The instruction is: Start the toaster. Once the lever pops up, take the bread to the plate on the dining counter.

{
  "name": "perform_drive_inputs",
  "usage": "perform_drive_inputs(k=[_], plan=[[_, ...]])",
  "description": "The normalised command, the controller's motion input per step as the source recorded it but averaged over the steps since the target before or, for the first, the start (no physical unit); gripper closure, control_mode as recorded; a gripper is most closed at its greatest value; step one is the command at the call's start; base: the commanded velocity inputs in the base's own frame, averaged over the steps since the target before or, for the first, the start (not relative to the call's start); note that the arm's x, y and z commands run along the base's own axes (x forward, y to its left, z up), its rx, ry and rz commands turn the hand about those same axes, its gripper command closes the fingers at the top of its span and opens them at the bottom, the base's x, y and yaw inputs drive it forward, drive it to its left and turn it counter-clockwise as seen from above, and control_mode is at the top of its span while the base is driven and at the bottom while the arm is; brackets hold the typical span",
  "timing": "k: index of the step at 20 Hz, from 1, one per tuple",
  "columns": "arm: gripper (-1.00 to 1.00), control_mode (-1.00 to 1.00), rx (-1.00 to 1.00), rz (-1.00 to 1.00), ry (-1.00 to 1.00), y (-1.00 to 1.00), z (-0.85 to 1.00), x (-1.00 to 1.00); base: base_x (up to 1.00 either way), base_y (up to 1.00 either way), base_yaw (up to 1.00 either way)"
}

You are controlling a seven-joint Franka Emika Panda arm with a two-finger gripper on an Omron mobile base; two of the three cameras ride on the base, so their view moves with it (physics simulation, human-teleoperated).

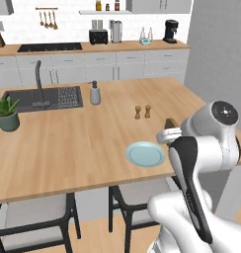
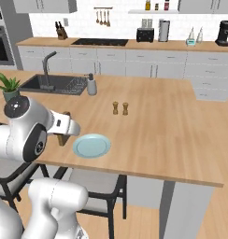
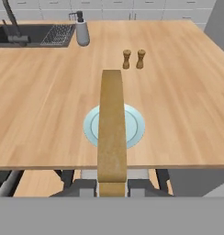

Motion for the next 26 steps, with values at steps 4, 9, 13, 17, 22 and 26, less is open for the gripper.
perform_drive_inputs(k=[4,9,13,17,22,26], plan=[[1.00,-1.00,0.09,0.01,0.00,-0.01,-0.27,0.41,0.00,0.00,0.00],[1.00,-1.00,0.20,0.04,0.00,-0.09,-0.43,0.62,0.00,0.00,0.00],[1.00,-1.00,0.21,0.06,0.00,-0.10,-0.49,0.60,0.00,0.00,0.00],[1.00,-1.00,0.11,0.02,0.01,0.00,-0.29,0.67,0.00,0.00,0.00],[1.00,-1.00,0.06,0.00,0.11,0.00,-0.13,0.59,0.00,0.00,0.00],[1.00,-1.00,0.11,0.00,0.23,0.00,-0.17,0.58,0.00,0.00,0.00]])
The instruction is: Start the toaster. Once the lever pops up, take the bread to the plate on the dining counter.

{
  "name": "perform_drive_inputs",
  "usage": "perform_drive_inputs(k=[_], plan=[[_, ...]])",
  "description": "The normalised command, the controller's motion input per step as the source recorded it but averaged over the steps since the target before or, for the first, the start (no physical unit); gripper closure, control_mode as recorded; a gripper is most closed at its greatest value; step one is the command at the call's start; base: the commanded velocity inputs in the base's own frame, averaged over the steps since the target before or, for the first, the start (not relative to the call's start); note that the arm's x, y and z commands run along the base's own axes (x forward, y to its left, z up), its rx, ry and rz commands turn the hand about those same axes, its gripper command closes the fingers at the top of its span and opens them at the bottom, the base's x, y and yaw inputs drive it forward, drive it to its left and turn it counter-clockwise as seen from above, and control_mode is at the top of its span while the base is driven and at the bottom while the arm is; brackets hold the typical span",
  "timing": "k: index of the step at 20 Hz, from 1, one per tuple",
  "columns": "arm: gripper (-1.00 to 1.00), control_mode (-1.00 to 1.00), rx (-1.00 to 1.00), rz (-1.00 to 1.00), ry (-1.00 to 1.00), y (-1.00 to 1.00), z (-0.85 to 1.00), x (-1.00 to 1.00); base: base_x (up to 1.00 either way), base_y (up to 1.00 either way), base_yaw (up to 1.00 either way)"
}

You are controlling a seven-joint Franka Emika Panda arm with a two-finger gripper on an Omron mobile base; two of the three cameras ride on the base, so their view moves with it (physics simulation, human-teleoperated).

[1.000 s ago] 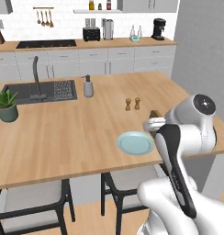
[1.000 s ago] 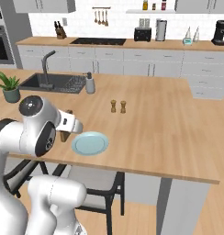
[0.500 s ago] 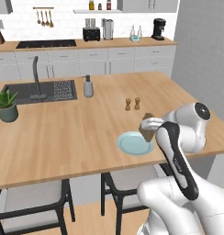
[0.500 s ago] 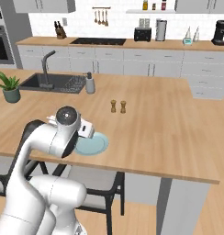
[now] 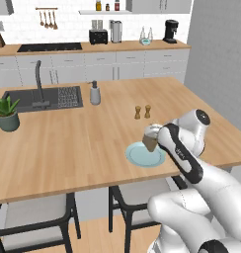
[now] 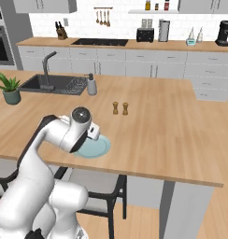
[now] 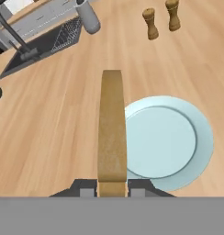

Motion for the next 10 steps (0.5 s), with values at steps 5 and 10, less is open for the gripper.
perform_drive_inputs(k=[5,10], plan=[[1.00,-1.00,0.08,0.00,0.09,-0.01,-0.36,0.23,0.00,0.00,0.00],[1.00,-1.00,0.04,0.00,0.00,0.00,-0.52,0.14,0.00,0.00,0.00]])
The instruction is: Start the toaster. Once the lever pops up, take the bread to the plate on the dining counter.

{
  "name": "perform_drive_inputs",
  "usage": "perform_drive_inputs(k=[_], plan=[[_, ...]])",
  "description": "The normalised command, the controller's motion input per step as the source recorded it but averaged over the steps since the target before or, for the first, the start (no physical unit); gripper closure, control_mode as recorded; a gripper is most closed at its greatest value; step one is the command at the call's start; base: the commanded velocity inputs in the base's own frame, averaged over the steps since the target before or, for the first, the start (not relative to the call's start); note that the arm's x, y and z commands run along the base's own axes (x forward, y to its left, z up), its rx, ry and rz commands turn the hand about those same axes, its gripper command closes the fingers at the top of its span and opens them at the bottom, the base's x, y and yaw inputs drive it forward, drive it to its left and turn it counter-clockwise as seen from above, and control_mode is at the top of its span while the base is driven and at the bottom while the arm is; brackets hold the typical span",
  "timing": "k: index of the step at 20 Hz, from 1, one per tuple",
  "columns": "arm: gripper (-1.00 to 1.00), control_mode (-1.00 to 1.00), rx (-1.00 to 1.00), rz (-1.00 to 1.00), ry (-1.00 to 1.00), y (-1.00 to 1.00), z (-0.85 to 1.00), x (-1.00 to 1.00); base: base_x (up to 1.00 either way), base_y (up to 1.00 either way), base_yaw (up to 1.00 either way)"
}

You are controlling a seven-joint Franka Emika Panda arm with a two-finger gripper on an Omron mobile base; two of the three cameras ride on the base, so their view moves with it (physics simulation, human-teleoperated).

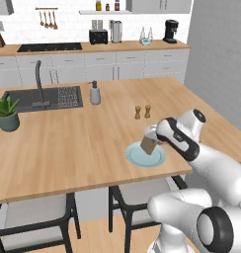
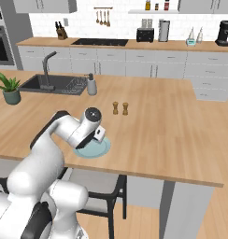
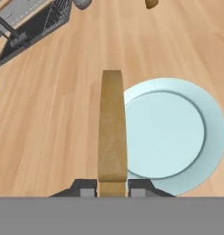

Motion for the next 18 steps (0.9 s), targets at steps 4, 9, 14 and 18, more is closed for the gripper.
perform_drive_inputs(k=[4,9,14,18], plan=[[1.00,-1.00,0.02,0.00,0.00,0.00,-0.50,0.04,0.00,0.00,0.00],[1.00,-1.00,0.00,0.00,0.00,0.00,-0.25,0.11,0.00,0.00,0.00],[1.00,-1.00,0.00,0.00,0.00,0.00,-0.21,0.16,0.00,0.00,0.00],[1.00,-1.00,0.00,0.00,0.00,0.00,-0.10,0.18,0.00,0.00,0.00]])
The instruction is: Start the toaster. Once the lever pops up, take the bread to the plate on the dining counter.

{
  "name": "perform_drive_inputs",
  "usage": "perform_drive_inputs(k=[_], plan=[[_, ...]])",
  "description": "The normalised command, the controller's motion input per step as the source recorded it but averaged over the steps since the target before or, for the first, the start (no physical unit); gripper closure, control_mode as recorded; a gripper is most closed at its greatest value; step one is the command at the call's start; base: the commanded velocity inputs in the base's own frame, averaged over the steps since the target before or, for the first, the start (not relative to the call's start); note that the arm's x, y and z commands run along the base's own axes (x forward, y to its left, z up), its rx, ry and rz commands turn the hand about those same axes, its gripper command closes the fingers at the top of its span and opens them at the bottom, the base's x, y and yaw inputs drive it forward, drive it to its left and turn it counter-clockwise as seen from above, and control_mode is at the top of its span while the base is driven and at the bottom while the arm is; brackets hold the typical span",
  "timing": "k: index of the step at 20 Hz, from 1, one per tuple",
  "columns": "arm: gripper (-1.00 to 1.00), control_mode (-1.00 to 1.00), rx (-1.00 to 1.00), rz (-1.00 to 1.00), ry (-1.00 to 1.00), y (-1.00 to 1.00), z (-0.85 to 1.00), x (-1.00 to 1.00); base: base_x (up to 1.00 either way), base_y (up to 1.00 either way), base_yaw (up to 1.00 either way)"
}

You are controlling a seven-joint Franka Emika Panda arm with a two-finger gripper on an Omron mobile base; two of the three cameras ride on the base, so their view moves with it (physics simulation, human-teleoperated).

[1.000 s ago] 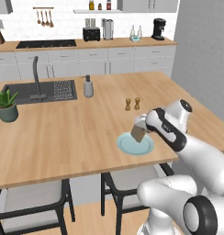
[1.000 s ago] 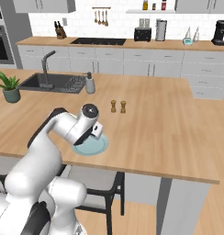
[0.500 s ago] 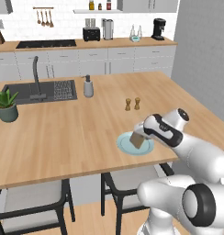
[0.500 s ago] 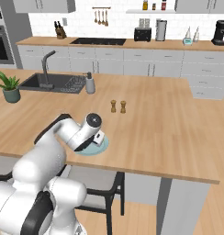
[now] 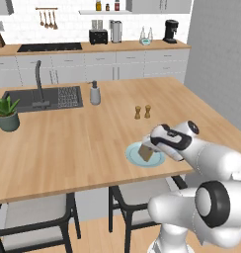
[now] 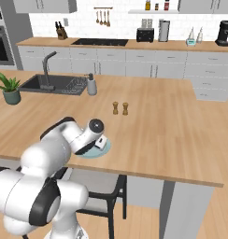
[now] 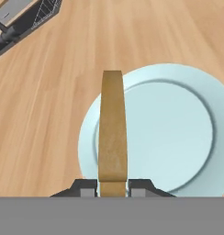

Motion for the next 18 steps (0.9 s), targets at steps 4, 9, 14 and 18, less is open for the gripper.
perform_drive_inputs(k=[4,9,14,18], plan=[[1.00,-1.00,0.00,0.00,0.00,0.00,-0.08,0.15,0.00,0.00,0.00],[1.00,-1.00,0.00,0.00,0.00,0.00,-0.09,0.19,0.00,0.00,0.00],[1.00,-1.00,0.00,0.00,0.00,0.00,-0.08,0.11,0.00,0.00,0.00],[-1.00,-1.00,0.00,0.00,0.00,0.00,0.00,0.00,0.00,0.00,0.00]])
